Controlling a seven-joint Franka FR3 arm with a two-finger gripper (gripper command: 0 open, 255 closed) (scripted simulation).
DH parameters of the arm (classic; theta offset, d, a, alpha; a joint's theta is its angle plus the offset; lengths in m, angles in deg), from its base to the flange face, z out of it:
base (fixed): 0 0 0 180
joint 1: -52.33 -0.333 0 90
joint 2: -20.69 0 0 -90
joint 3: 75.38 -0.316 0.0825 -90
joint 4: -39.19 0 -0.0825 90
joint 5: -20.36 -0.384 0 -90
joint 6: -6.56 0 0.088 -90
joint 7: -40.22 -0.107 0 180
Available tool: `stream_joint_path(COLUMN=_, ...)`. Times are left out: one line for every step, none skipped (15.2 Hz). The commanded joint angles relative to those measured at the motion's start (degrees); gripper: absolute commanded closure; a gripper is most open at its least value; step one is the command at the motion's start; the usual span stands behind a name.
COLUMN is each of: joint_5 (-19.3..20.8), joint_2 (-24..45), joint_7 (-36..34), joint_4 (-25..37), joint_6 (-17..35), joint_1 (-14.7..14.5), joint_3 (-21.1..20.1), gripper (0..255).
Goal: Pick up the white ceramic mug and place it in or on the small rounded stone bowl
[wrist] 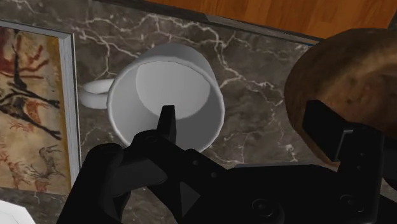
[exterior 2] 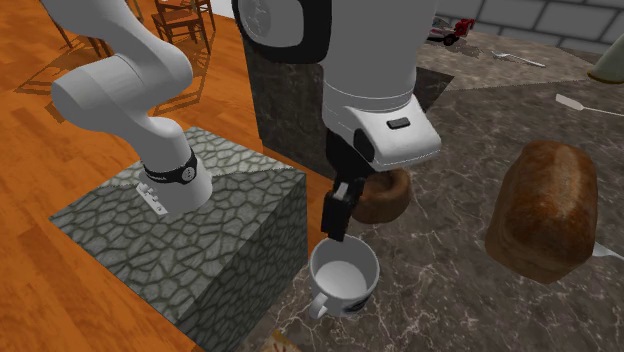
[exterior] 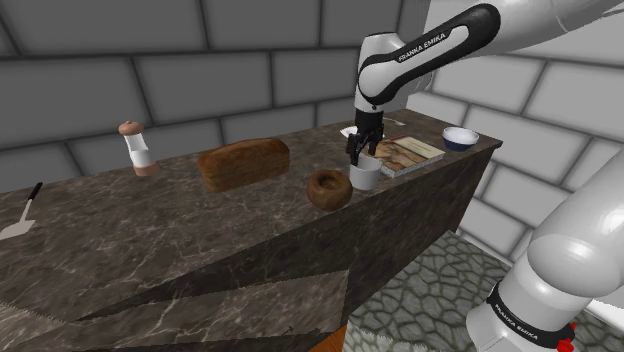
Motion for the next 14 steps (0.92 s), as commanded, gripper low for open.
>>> stream_joint_path(joint_5=1.1, joint_2=4.7, joint_7=-0.4, joint_4=1.9, joint_6=2.9, joint_1=0.2, joint_3=0.0, gripper=0)
stream_joint_path(joint_5=1.2, joint_2=5.0, joint_7=-0.4, joint_4=2.0, joint_6=3.0, joint_1=0.2, joint_3=0.0, gripper=0)
stream_joint_path(joint_5=1.2, joint_2=5.4, joint_7=-0.5, joint_4=1.6, joint_6=3.8, joint_1=0.2, joint_3=0.0, gripper=0)
stream_joint_path(joint_5=1.3, joint_2=5.8, joint_7=-0.5, joint_4=1.2, joint_6=4.6, joint_1=0.3, joint_3=0.0, gripper=0)
stream_joint_path(joint_5=1.3, joint_2=6.2, joint_7=-0.6, joint_4=0.9, joint_6=5.3, joint_1=0.3, joint_3=0.0, gripper=0)
stream_joint_path(joint_5=1.4, joint_2=6.6, joint_7=-0.6, joint_4=0.5, joint_6=6.1, joint_1=0.3, joint_3=0.0, gripper=0)
stream_joint_path(joint_5=1.5, joint_2=7.1, joint_7=-0.6, joint_4=0.2, joint_6=6.9, joint_1=0.3, joint_3=0.0, gripper=0)
stream_joint_path(joint_5=1.5, joint_2=7.5, joint_7=-0.7, joint_4=-0.1, joint_6=7.7, joint_1=0.3, joint_3=0.0, gripper=0)
stream_joint_path(joint_5=1.6, joint_2=8.3, joint_7=-0.8, joint_4=-0.6, joint_6=8.9, joint_1=0.4, joint_3=0.1, gripper=0)
stream_joint_path(joint_5=1.6, joint_2=8.3, joint_7=-0.8, joint_4=-0.6, joint_6=8.9, joint_1=0.4, joint_3=0.1, gripper=0)
stream_joint_path(joint_5=1.6, joint_2=8.3, joint_7=-0.8, joint_4=-0.6, joint_6=8.9, joint_1=0.4, joint_3=0.1, gripper=0)
stream_joint_path(joint_5=1.6, joint_2=8.3, joint_7=-0.8, joint_4=-0.6, joint_6=8.9, joint_1=0.4, joint_3=0.1, gripper=0)
stream_joint_path(joint_5=1.6, joint_2=8.3, joint_7=-0.8, joint_4=-0.6, joint_6=8.9, joint_1=0.4, joint_3=0.1, gripper=0)
stream_joint_path(joint_5=1.6, joint_2=8.3, joint_7=-0.8, joint_4=-0.6, joint_6=8.9, joint_1=0.4, joint_3=0.1, gripper=0)
